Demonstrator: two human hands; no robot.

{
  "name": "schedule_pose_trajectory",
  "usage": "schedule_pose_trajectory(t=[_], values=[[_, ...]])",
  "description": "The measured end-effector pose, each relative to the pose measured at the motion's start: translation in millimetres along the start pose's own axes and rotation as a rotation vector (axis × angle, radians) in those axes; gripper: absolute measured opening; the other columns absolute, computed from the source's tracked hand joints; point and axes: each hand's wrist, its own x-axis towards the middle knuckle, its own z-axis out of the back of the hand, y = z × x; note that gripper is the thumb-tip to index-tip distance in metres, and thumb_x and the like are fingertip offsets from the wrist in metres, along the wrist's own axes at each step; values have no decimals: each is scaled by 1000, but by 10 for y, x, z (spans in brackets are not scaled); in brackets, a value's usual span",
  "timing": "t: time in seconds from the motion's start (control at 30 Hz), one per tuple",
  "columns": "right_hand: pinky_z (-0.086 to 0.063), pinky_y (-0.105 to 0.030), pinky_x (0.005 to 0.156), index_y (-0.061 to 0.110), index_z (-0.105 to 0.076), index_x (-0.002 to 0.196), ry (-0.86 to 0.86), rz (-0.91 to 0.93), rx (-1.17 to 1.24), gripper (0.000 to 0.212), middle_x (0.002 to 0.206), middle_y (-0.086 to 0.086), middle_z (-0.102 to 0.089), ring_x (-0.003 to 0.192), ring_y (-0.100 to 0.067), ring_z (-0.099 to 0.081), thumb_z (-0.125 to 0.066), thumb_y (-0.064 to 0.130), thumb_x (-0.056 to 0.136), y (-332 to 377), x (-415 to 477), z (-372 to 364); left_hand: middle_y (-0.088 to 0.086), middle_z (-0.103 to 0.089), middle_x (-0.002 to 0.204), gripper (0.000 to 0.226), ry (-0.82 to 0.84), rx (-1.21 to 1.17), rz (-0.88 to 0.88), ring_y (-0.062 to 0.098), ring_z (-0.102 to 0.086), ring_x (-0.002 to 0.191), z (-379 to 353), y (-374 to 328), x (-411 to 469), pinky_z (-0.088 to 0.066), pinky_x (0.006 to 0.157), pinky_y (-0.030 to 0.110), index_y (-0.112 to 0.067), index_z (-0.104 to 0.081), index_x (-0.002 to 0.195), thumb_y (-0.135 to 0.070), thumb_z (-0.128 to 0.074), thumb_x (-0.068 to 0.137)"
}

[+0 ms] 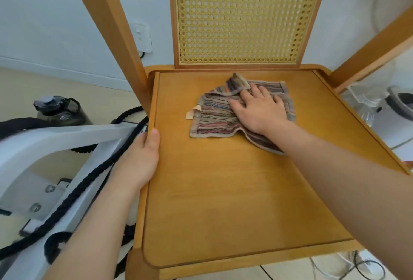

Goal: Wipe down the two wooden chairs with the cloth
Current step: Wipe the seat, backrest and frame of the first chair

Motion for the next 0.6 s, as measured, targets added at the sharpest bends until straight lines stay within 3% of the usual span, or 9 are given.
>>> schedule_pose_trajectory(t=[0.1,0.2,0.3,0.37,0.5,0.53,0.6], values=[[-2,-56,117,30,-22,152,38,7,11,66,164,-3,1,150,-25,3,-12,61,95,210,-244,-79,13,-38,143,50,-248,428,-269,33,-43,124,-125,-52,-104,-41,92,46,-32,-21,147,-46,-26,98],[2,-53,118,35,-15,152,50,223,43,61,163,1,6,149,-21,8,-13,59,96,526,-688,-135,13,-14,156,53,-223,543,-292,33,-24,138,-320,-80,-241,-34,102,48,-37,-14,148,-50,-21,96],[0,-47,120,42,-5,152,35,303,26,61,163,10,4,149,-13,6,-12,62,95,211,-925,-122,10,-11,158,58,-226,551,-270,31,-22,141,-309,-66,-241,-33,104,48,-39,-14,149,-56,-18,94],[-5,-47,119,42,-7,152,22,170,14,61,163,11,0,149,-12,1,-13,64,95,-340,-898,-39,10,-11,158,58,-231,559,-275,30,-22,141,-294,-51,-213,-33,105,49,-38,-15,149,-56,-15,94],[-10,-53,118,35,-8,154,13,-287,-16,66,164,1,-2,150,-22,-4,-11,63,95,-1192,-989,149,12,-20,153,56,-269,563,-286,33,-33,133,-341,-65,-223,-40,98,48,-36,-17,148,-53,-15,95],[-10,-55,118,32,-7,154,-13,-317,-20,65,164,-3,-3,149,-25,-5,-11,60,95,-1068,-1026,100,12,-21,152,56,-266,568,-279,33,-35,132,-338,-77,-225,-41,97,48,-36,-17,148,-53,-16,95],[-8,-56,117,30,-8,154,-36,-198,3,64,163,-7,-4,149,-27,-4,-13,56,96,-484,-1139,-69,13,-22,151,56,-254,564,-265,35,-35,131,-329,-94,-216,-40,98,49,-35,-18,147,-52,-19,94]])
